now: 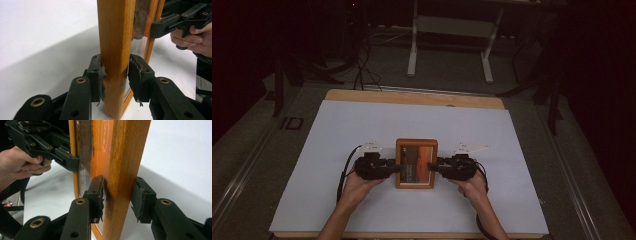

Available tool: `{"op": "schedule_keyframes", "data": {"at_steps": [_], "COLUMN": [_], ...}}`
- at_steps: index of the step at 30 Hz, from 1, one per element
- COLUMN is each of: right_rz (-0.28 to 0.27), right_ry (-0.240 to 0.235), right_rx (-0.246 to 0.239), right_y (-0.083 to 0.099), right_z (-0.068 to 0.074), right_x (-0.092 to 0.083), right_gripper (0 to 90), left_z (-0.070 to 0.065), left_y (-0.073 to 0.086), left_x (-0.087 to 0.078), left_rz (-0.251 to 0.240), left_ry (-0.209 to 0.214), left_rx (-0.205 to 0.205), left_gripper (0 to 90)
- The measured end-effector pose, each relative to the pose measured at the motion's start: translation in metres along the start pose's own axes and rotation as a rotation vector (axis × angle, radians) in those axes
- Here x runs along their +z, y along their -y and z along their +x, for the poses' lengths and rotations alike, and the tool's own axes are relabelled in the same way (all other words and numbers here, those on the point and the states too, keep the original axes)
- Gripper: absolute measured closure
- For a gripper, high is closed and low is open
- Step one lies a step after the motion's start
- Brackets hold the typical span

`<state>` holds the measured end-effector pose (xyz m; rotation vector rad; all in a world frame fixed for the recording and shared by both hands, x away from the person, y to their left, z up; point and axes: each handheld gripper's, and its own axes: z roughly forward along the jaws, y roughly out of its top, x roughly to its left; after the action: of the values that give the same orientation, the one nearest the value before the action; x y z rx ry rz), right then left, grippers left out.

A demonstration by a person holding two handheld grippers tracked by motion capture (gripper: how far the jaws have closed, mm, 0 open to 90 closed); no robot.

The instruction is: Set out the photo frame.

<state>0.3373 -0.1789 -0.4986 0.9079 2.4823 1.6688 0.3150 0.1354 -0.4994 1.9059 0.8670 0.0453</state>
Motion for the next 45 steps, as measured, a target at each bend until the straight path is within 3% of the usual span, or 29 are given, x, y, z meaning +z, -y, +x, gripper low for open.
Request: {"op": "schedule_keyframes", "data": {"at_steps": [10, 18, 28, 34, 45], "right_rz": [0.004, -0.001, -0.006, -0.008, -0.004], "right_ry": [-0.003, -0.011, -0.006, 0.004, 0.058], "right_rx": [-0.002, -0.001, -0.015, -0.026, 0.008], "right_y": [0.001, 0.001, -0.002, -0.004, 0.005], "right_z": [0.000, -0.001, -0.002, -0.003, -0.017], "right_x": [-0.001, -0.003, -0.016, -0.028, -0.048], "right_gripper": [63.1, 57.1, 53.4, 53.0, 52.2], "left_z": [0.001, 0.002, 0.003, 0.006, 0.014], "left_y": [0.000, 0.000, 0.001, 0.002, 0.004], "left_x": [0.001, 0.000, -0.011, -0.024, -0.041], "left_rz": [-0.009, -0.004, -0.023, -0.044, -0.047], "left_ry": [0.000, 0.005, 0.014, -0.016, -0.123], "left_rx": [-0.010, -0.013, -0.026, -0.040, -0.052], "left_gripper": [64.2, 63.0, 53.3, 50.6, 48.4]}}
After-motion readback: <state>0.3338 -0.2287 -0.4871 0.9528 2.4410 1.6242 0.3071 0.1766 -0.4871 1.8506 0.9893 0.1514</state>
